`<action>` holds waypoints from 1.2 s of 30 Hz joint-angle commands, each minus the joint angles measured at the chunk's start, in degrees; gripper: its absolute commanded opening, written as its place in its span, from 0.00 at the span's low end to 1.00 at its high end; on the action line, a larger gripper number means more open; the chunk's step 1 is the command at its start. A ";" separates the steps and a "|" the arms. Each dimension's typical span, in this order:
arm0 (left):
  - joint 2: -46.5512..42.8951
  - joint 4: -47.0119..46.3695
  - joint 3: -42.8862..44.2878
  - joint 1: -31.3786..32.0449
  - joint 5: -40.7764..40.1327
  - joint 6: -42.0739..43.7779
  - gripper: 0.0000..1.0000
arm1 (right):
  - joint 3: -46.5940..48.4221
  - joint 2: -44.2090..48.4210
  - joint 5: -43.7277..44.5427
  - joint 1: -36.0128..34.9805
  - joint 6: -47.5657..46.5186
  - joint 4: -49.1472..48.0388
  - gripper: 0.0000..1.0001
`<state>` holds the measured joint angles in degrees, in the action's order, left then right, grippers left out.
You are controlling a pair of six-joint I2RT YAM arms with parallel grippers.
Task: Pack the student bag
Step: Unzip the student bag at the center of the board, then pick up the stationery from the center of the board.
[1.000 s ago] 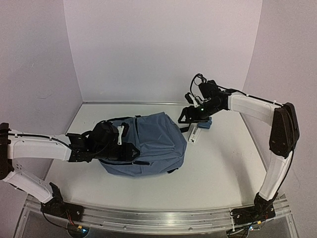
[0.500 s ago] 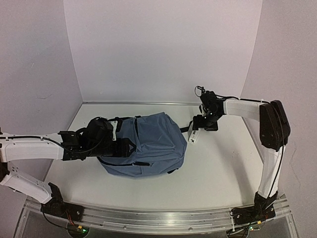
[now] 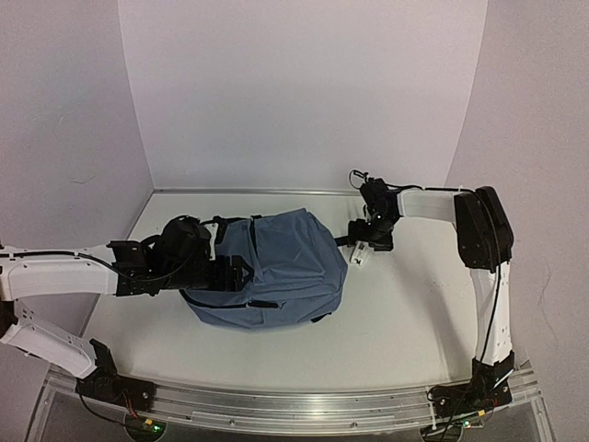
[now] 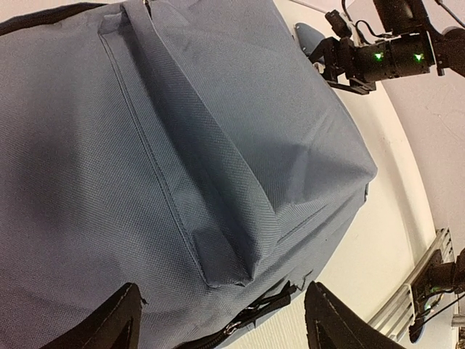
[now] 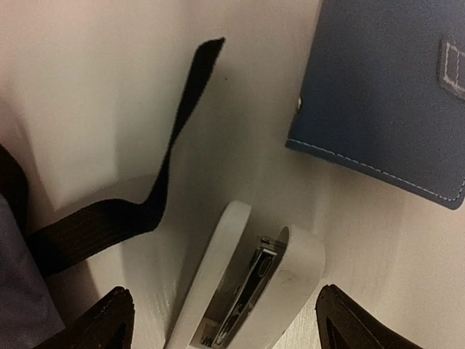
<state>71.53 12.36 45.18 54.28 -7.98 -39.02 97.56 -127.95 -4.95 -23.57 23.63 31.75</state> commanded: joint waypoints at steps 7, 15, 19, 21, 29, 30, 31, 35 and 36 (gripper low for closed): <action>0.29 2.29 5.60 -0.13 -2.57 1.80 0.79 | -0.98 -0.63 4.55 -0.96 3.42 1.86 0.67; -0.31 3.45 7.15 -0.14 -1.93 2.16 0.95 | -0.23 7.21 -0.42 -0.42 -1.17 2.35 0.46; -2.55 0.32 6.08 -0.12 -0.24 3.03 0.97 | 0.01 14.63 -6.85 -0.12 -5.23 1.98 0.44; -3.94 -1.97 5.51 -0.11 0.83 4.06 0.97 | 0.23 18.20 -14.84 -0.10 -7.21 1.08 0.44; -4.92 -3.05 9.16 -0.08 1.22 7.93 0.97 | 0.94 27.13 -27.92 -0.49 -13.27 -0.15 0.28; -4.33 -2.79 9.63 -0.14 1.42 8.12 0.97 | 0.83 27.98 -28.57 -0.49 -13.59 -0.17 0.27; -3.68 -2.88 10.00 -0.13 1.95 8.39 0.97 | 0.90 28.58 -29.93 -0.48 -13.93 -0.16 0.27; -0.96 -6.78 10.48 -0.13 4.98 8.17 0.97 | 0.65 30.20 -36.59 -0.77 -13.07 -0.19 0.27; -0.30 -8.21 10.54 -0.13 6.45 8.05 0.98 | 0.47 30.44 -38.30 -1.07 -12.33 -0.24 0.27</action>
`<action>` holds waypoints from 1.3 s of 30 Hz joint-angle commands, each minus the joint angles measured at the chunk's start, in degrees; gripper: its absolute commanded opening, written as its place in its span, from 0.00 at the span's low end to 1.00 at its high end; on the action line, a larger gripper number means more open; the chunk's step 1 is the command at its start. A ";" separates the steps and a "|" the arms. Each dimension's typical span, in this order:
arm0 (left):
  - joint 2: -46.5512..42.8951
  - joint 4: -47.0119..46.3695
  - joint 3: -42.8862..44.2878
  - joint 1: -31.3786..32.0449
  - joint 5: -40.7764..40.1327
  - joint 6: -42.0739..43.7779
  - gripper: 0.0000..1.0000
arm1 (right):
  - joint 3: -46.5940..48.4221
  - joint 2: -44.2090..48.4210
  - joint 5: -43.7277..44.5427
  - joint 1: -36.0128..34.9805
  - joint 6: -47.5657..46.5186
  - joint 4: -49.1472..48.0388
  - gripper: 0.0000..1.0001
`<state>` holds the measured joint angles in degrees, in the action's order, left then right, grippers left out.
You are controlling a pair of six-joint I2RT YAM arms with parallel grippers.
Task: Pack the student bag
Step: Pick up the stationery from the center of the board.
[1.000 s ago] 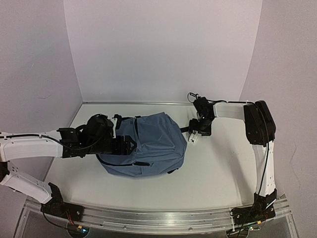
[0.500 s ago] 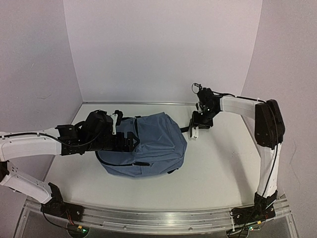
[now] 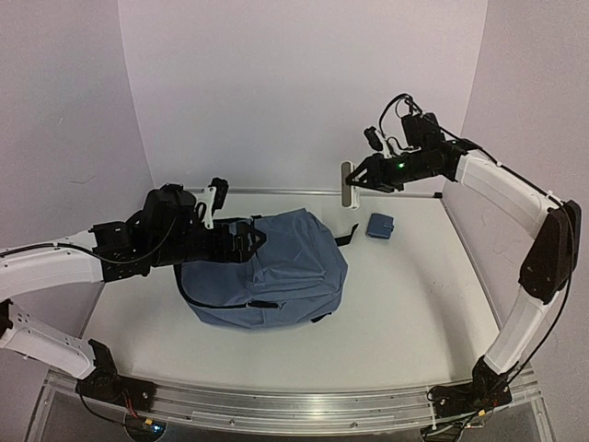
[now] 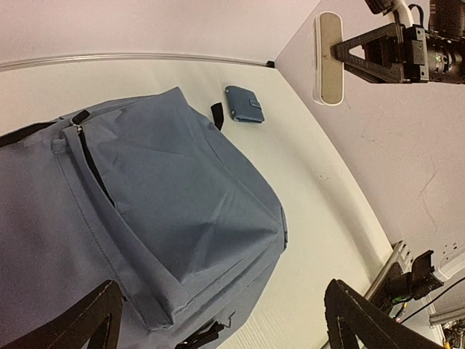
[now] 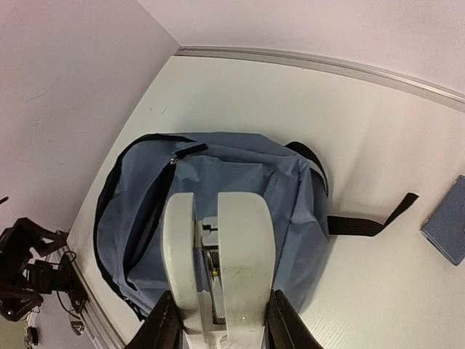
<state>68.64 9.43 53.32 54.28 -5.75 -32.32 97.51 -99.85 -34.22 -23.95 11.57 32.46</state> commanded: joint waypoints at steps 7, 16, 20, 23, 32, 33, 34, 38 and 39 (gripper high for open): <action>8.21 -20.84 1.19 -0.14 14.06 -1.45 0.99 | -4.47 3.97 -18.53 -3.90 11.73 -9.84 0.26; 13.93 -35.04 1.02 -0.13 20.94 -5.94 0.96 | -5.84 4.69 -20.11 -11.85 15.84 -15.10 0.26; 14.76 -37.56 0.43 -0.12 21.94 -7.13 0.90 | -5.84 4.17 -20.86 -13.28 17.15 -16.60 0.26; 14.08 -41.58 -1.71 -0.14 22.35 -8.00 0.81 | -5.88 3.85 -21.00 -13.94 17.75 -17.40 0.27; 12.12 -44.64 -4.39 -0.14 22.04 -7.67 0.47 | -5.77 2.30 -21.55 -14.28 18.67 -18.95 0.27; 11.79 -45.14 -4.85 -0.14 21.69 -7.73 0.50 | -5.98 2.28 -21.99 -14.30 19.15 -19.40 0.27; 11.45 -45.64 -5.31 -0.13 21.34 -7.79 0.54 | -6.19 2.25 -22.42 -14.33 19.63 -19.86 0.27; 10.56 -48.07 -6.81 -0.14 20.78 -7.92 0.60 | -7.23 2.29 -24.32 -14.45 21.30 -22.32 0.27; 10.58 -48.67 -6.93 -0.14 21.09 -8.10 0.61 | -7.49 2.29 -24.86 -14.49 21.84 -23.03 0.27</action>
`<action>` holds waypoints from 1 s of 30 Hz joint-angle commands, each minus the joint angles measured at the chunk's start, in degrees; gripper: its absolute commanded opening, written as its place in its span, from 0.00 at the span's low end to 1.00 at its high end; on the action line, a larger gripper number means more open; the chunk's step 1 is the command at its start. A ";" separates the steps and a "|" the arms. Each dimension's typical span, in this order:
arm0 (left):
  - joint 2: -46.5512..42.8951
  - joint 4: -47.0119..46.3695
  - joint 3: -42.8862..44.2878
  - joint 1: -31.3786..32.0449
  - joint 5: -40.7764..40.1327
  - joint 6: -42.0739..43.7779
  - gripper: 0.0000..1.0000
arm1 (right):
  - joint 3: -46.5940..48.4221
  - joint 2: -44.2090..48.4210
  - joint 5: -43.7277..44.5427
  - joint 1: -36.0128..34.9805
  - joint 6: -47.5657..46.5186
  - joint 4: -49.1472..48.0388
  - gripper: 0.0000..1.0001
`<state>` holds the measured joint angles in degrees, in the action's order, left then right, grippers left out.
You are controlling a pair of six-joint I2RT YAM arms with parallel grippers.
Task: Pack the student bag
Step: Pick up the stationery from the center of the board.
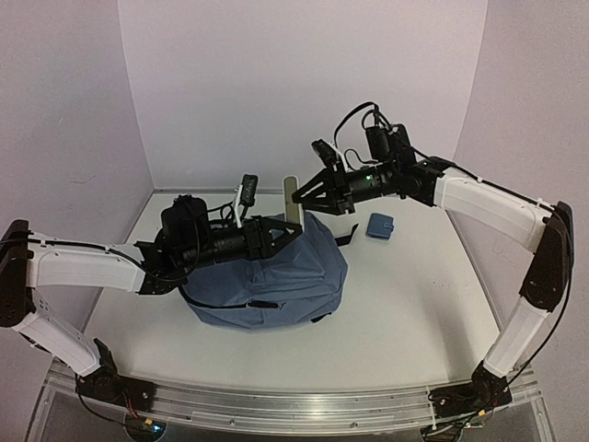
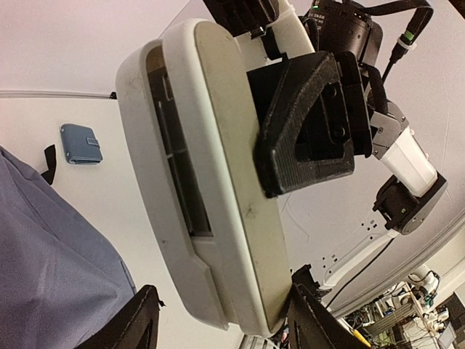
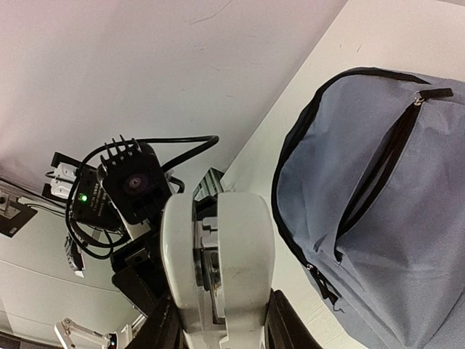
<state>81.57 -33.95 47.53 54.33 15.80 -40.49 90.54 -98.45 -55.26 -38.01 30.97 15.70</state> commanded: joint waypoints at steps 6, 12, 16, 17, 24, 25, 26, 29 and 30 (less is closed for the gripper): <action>-1.85 -9.98 -2.05 -0.18 2.15 -0.74 0.61 | -2.26 0.77 -5.87 -1.00 4.61 -9.50 0.27; -1.95 -12.96 -2.90 -0.19 2.60 -1.28 0.53 | -3.25 0.74 -6.78 -1.68 5.59 -11.23 0.27; -2.42 -13.93 -3.81 -0.16 1.38 -1.63 0.46 | -3.51 0.53 -7.62 -1.91 6.88 -12.73 0.26; -2.65 -14.26 -4.16 -0.18 0.97 -1.71 0.45 | -3.69 0.54 -7.71 -1.90 7.20 -13.17 0.26; -3.34 -15.21 -5.00 -0.18 0.49 -1.69 0.51 | -4.70 0.49 -8.61 -2.22 9.30 -15.26 0.26; -3.27 -15.59 -5.09 -0.14 0.53 -1.89 0.53 | -4.79 0.46 -8.63 -2.31 9.64 -16.67 0.26; -3.16 -16.30 -5.32 -0.16 0.50 -2.13 0.54 | -4.93 0.50 -8.53 -2.33 9.84 -17.26 0.26; -2.94 -19.25 -6.52 -0.14 -0.54 -3.27 0.57 | -5.17 0.58 -7.77 -2.41 10.26 -17.77 0.26; -2.72 -20.40 -6.98 -0.14 -1.24 -3.91 0.57 | -5.24 0.64 -7.31 -2.42 10.36 -17.93 0.25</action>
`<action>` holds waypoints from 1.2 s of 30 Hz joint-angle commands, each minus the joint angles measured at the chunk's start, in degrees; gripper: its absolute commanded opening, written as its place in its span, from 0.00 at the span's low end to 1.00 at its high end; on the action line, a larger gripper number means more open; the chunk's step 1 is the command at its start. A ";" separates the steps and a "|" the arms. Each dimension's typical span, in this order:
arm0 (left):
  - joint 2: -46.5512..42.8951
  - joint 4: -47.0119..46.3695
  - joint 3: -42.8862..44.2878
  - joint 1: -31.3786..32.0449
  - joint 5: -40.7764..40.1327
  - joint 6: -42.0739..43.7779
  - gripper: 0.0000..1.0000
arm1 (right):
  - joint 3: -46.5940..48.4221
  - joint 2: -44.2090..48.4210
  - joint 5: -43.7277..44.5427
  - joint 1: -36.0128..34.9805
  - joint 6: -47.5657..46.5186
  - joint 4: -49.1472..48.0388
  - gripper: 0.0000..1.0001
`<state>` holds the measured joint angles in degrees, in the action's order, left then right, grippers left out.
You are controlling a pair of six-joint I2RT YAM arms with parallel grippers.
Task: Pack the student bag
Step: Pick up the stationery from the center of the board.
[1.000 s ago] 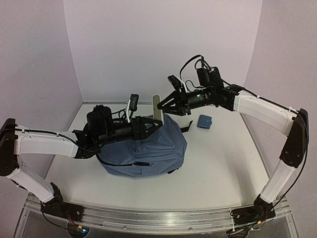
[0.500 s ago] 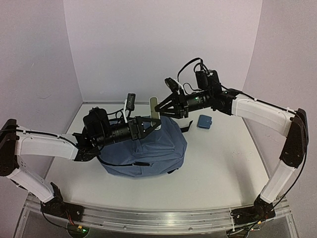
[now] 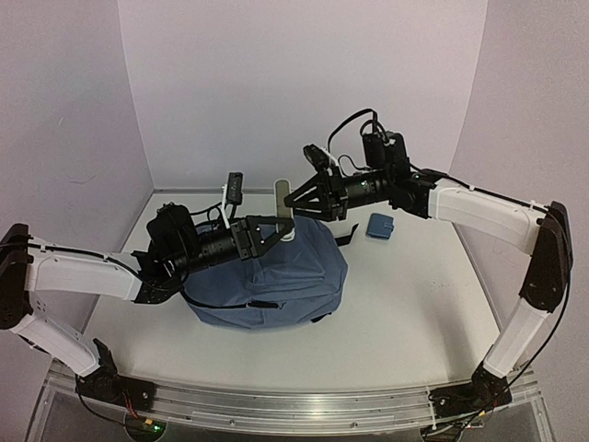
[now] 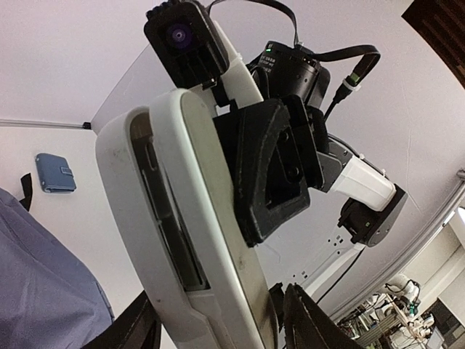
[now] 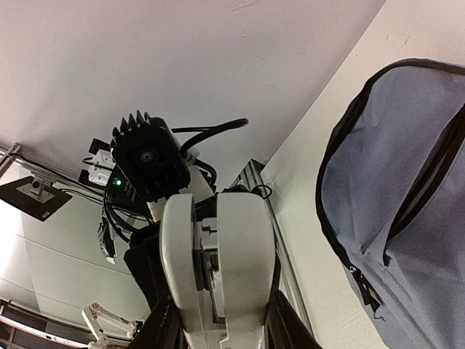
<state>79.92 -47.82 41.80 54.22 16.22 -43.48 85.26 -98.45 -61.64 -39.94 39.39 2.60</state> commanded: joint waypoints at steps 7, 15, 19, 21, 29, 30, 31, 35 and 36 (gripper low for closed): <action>2.08 -14.52 -3.15 -0.07 -4.27 -4.13 0.57 | -0.33 0.46 1.91 -0.46 3.70 -6.20 0.25; 9.87 -30.29 -4.81 -0.08 -6.78 -9.70 0.64 | -0.73 0.25 9.13 -0.48 7.00 -8.92 0.26; 13.30 -36.73 -4.88 -0.07 -8.14 -12.07 0.66 | -0.58 -0.20 11.41 -0.49 8.52 -10.02 0.27; 14.46 -38.21 -4.50 -0.09 -8.93 -12.76 0.65 | -1.02 -0.57 11.78 -0.50 10.45 -11.88 0.27; 13.78 -38.17 -3.78 0.00 -11.23 -10.79 0.63 | -3.68 -1.21 11.73 -0.52 14.60 -18.25 0.27; 13.51 -38.17 -4.12 0.01 -11.58 -10.55 0.62 | -3.82 -1.20 11.59 -0.54 14.78 -18.63 0.27; 13.20 -38.19 -4.34 0.01 -11.75 -10.27 0.62 | -3.98 -1.15 11.45 -0.55 14.82 -18.84 0.27; 12.02 -38.19 -5.19 0.01 -11.56 -9.22 0.61 | -5.08 -1.02 11.08 -0.51 14.98 -19.90 0.27; 11.79 -38.15 -5.31 0.01 -11.55 -9.05 0.62 | -5.36 -1.09 10.98 -0.57 15.14 -20.33 0.27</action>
<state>94.01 -75.55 36.99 54.24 5.84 -53.94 80.49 -99.63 -49.74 -40.16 53.10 -10.99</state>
